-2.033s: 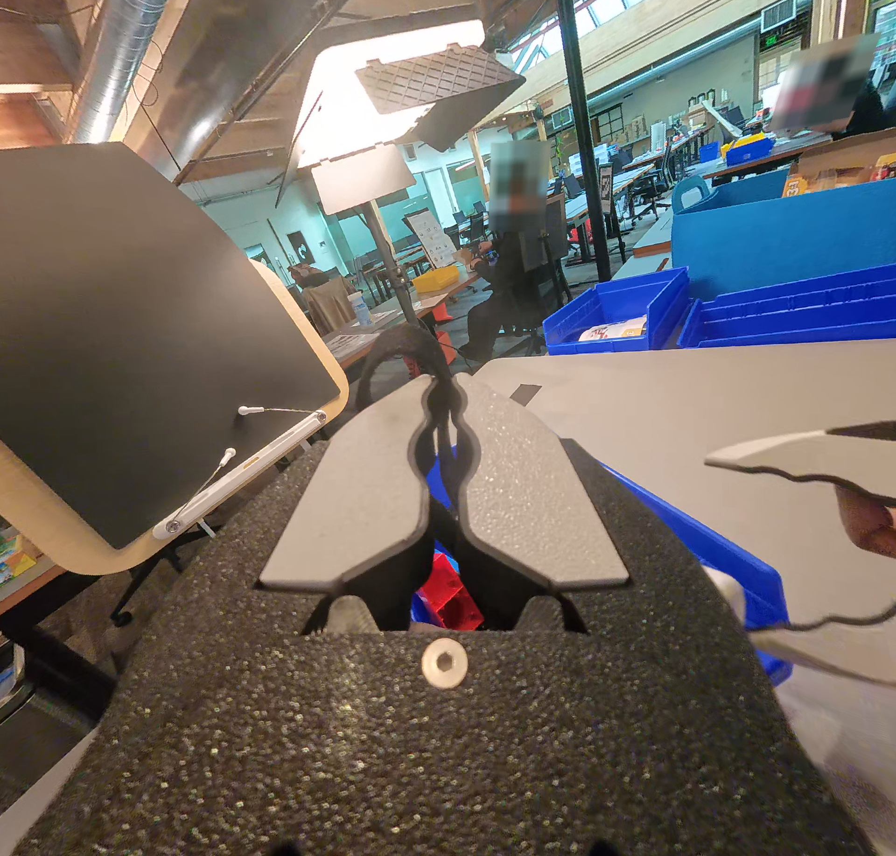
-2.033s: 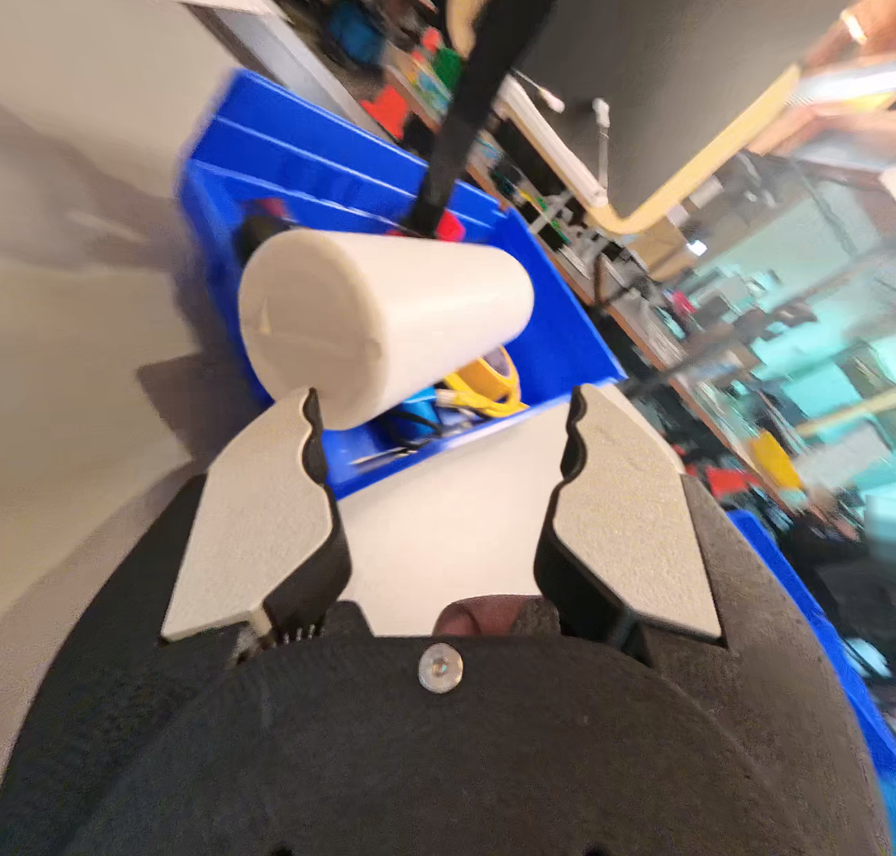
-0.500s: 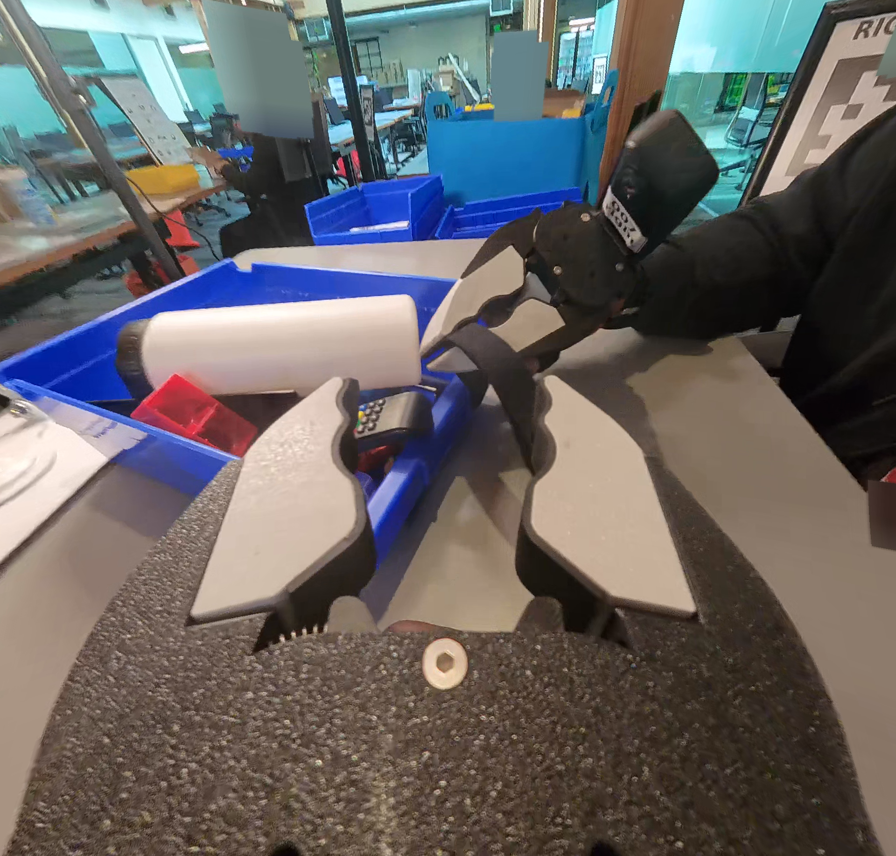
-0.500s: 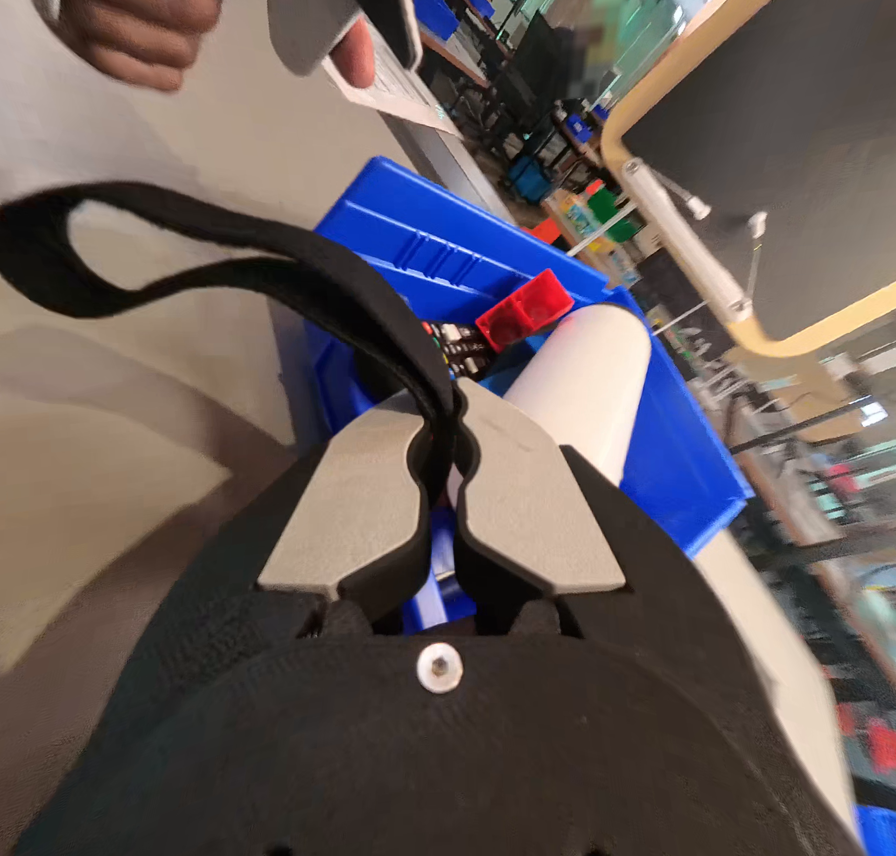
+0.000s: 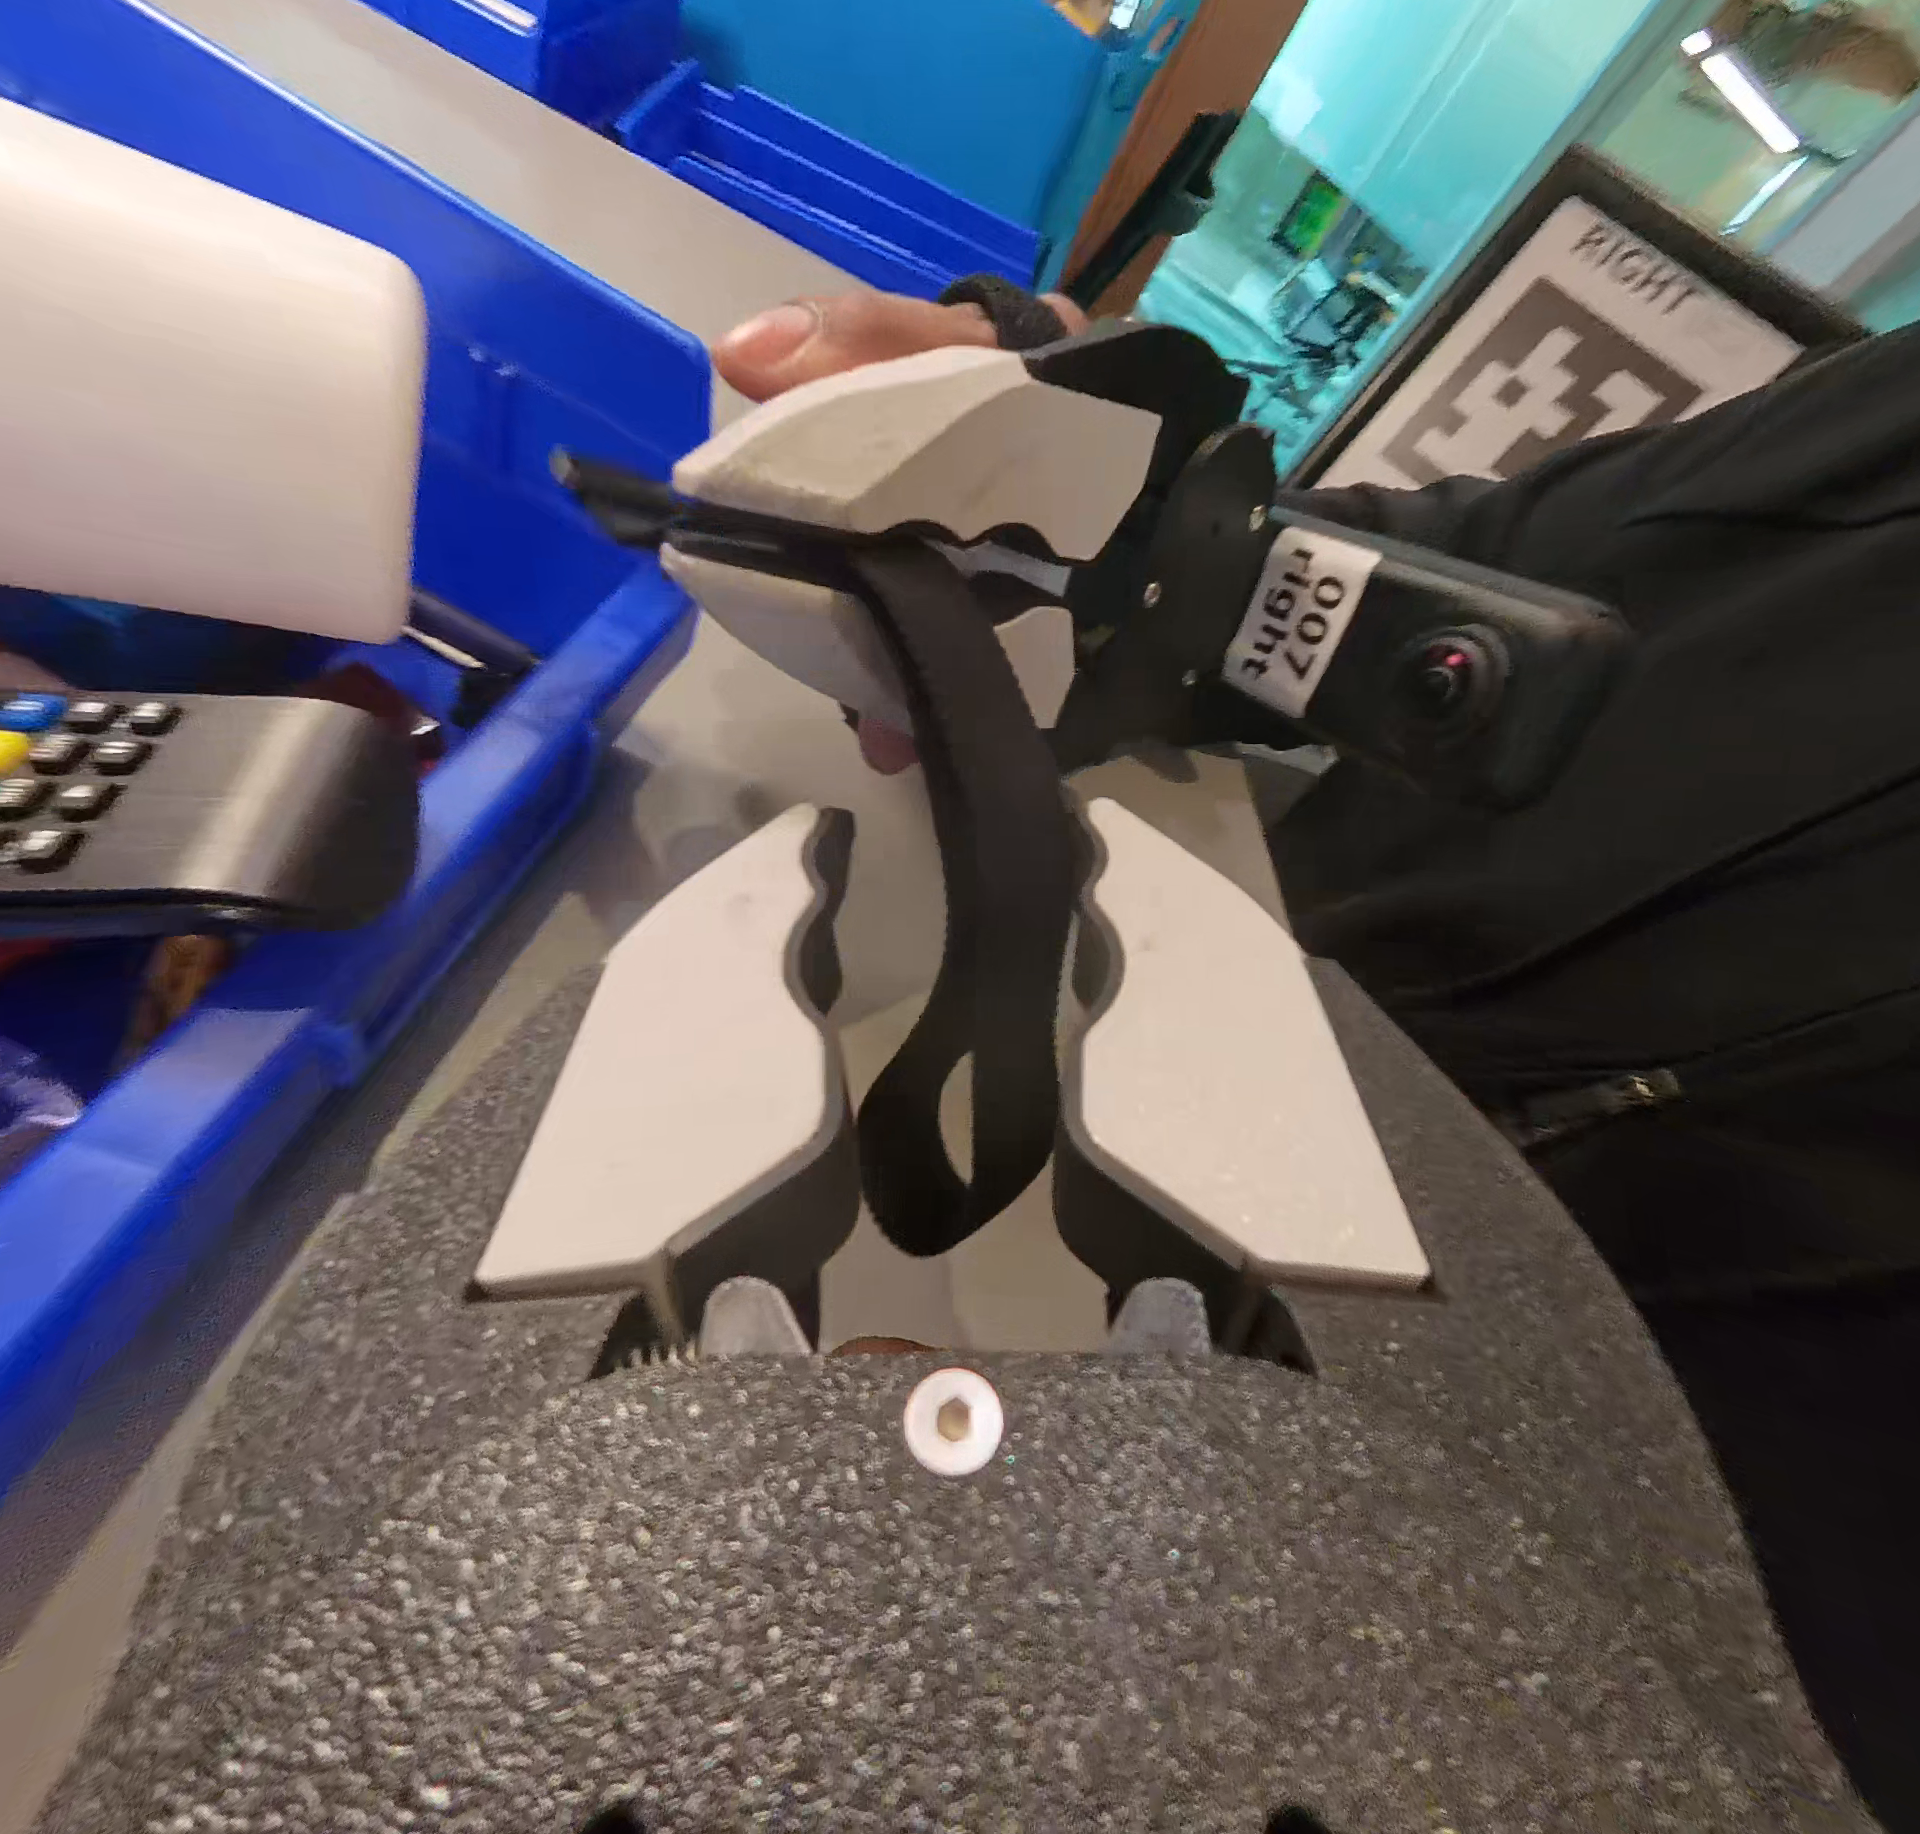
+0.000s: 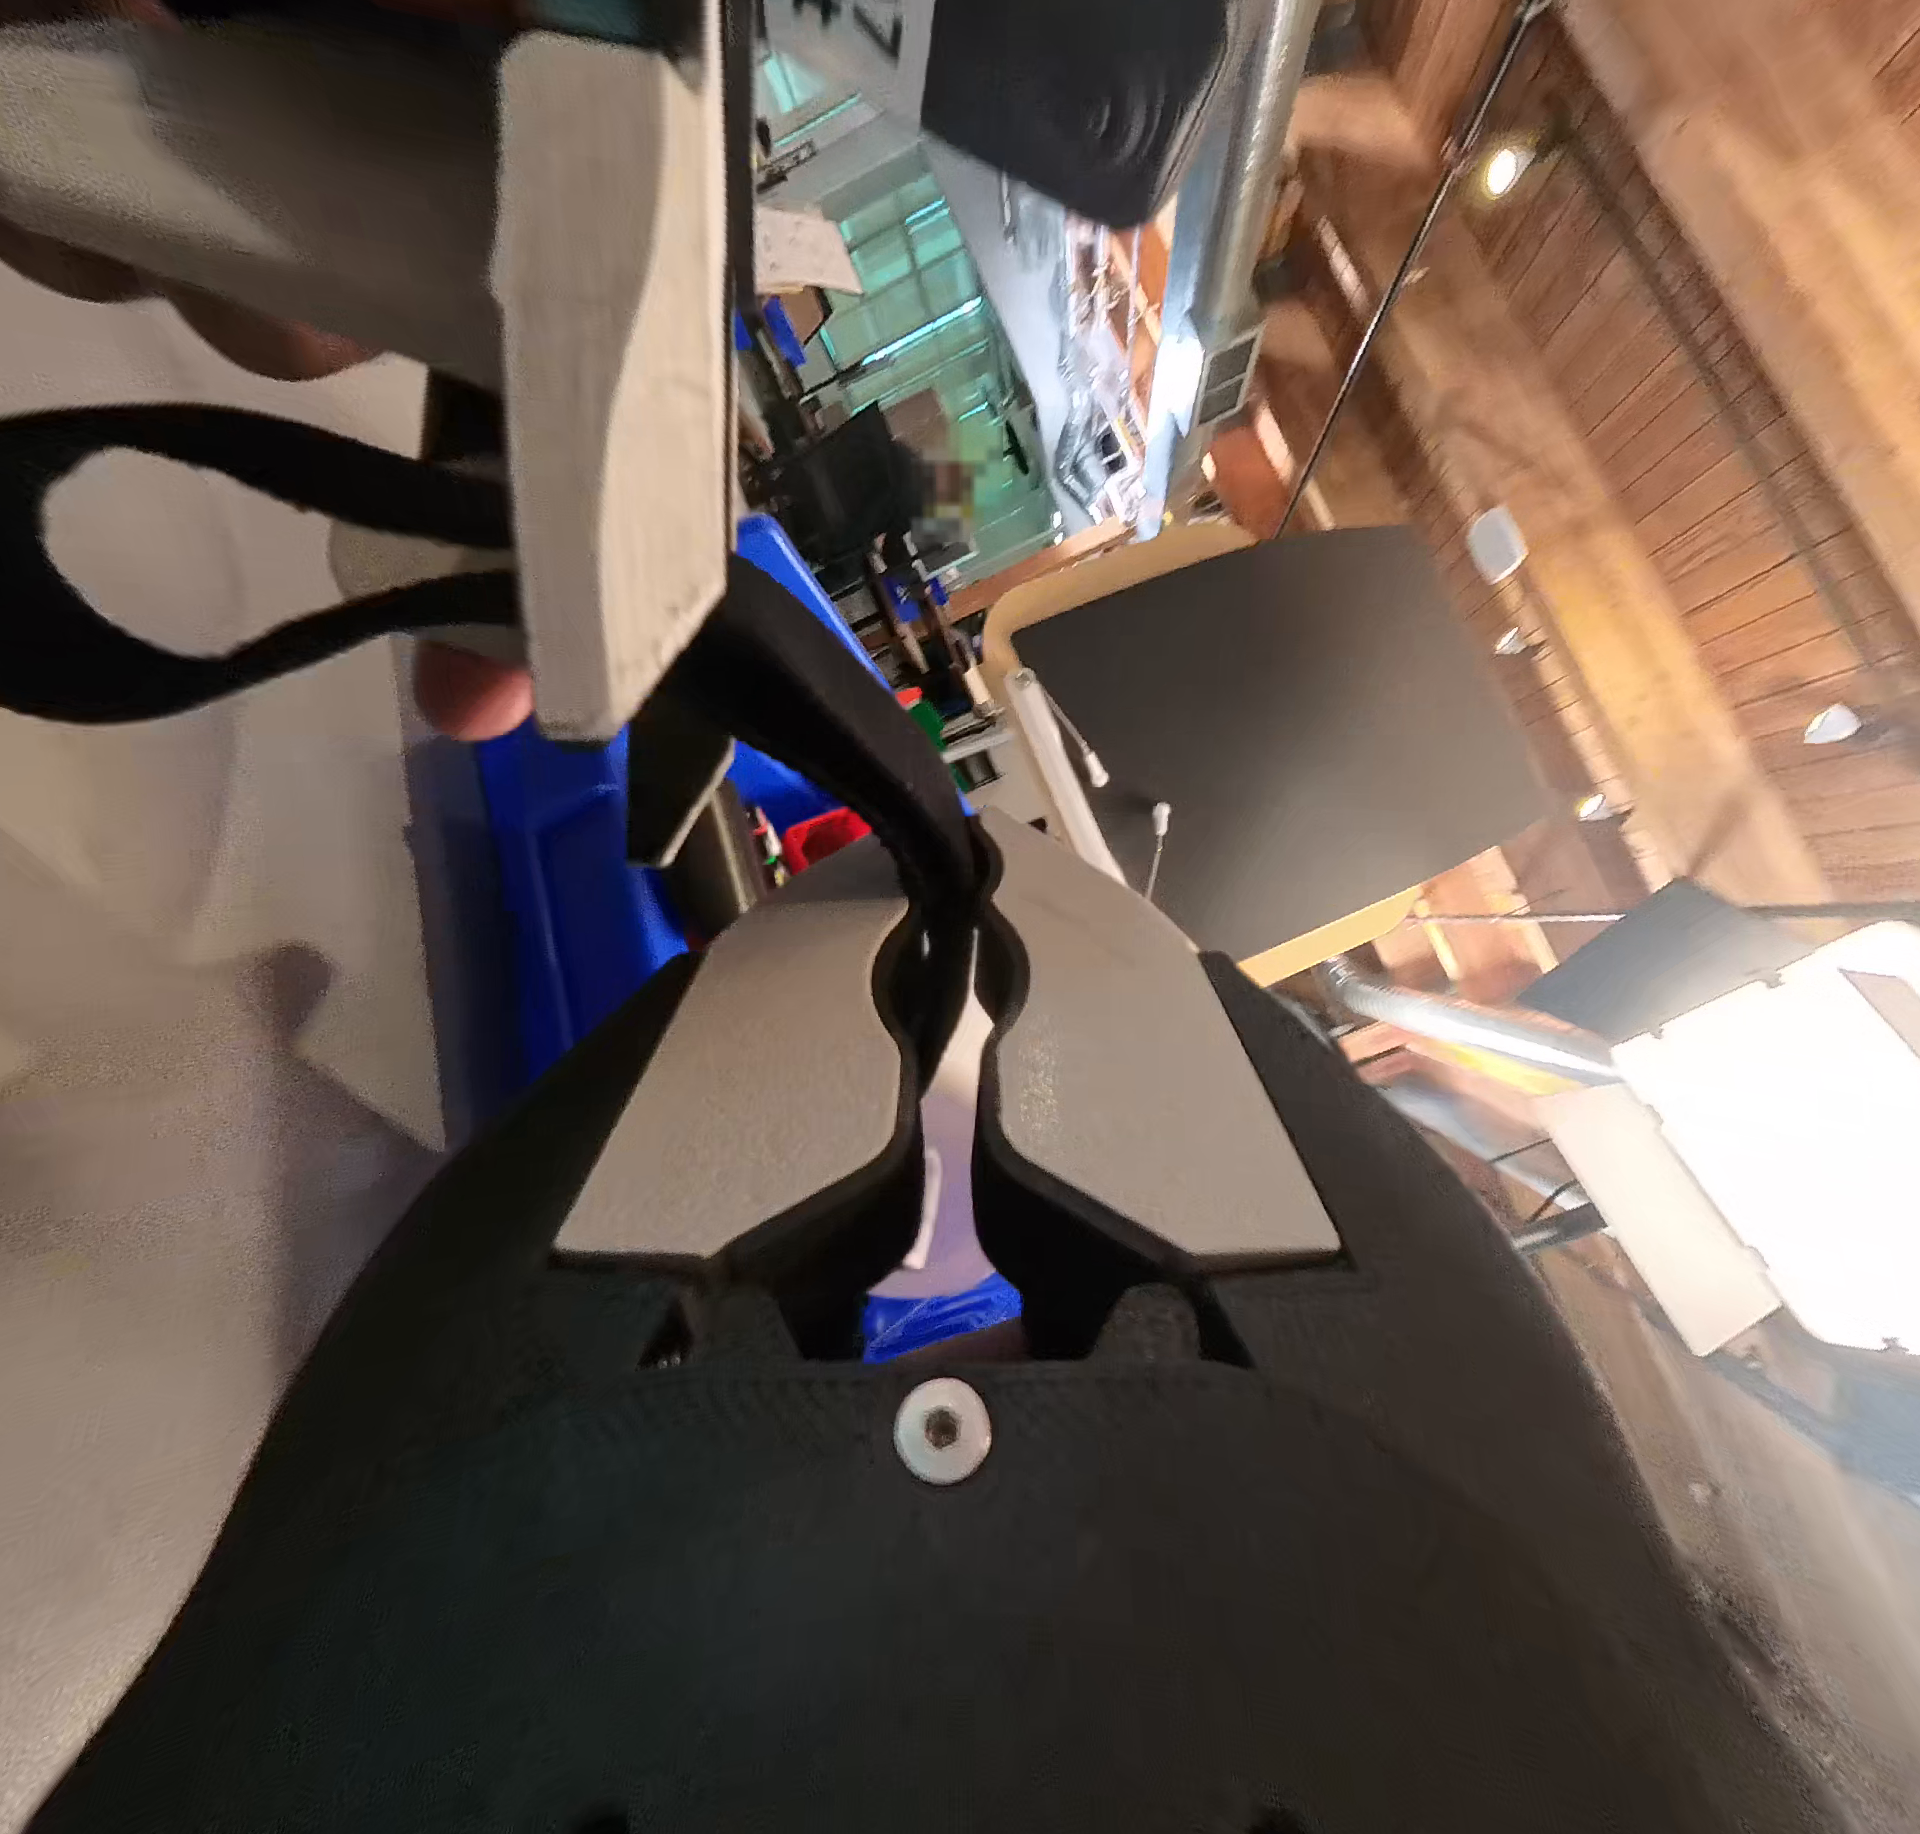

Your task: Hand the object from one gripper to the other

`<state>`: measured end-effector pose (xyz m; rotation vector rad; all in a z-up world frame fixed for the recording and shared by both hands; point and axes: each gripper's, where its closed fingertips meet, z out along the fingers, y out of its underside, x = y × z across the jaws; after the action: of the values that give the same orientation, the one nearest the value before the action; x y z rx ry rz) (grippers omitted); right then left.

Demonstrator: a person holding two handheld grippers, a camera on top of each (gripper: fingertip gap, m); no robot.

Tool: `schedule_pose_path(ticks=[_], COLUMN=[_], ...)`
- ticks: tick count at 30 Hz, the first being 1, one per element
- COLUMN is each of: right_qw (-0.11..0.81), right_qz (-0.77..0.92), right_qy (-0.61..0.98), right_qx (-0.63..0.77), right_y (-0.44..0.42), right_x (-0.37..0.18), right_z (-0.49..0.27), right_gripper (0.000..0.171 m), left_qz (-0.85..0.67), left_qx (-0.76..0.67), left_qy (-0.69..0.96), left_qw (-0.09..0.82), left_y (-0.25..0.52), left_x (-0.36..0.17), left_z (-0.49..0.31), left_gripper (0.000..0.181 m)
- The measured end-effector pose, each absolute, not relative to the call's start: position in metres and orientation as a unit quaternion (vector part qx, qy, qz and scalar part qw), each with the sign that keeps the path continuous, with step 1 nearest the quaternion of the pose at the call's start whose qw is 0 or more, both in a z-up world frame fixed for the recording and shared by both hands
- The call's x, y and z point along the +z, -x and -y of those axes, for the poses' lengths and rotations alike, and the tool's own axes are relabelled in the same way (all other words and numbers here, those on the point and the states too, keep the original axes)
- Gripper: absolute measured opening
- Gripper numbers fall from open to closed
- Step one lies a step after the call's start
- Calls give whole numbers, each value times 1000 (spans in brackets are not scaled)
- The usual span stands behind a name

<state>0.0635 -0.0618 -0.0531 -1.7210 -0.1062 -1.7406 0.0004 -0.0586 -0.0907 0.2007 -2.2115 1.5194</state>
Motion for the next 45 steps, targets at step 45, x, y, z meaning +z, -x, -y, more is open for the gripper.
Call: schedule_pose_path(ticks=[45], right_qw=[455], right_qz=[-15], right_qy=[774], right_qx=[-441], right_y=[-43], right_x=[-84], right_z=[33], right_gripper=[26], left_qz=[789], left_qx=[352], left_qy=[244], left_qw=[-441], left_y=[-58], left_x=[-110], left_z=[50], left_gripper=[10])
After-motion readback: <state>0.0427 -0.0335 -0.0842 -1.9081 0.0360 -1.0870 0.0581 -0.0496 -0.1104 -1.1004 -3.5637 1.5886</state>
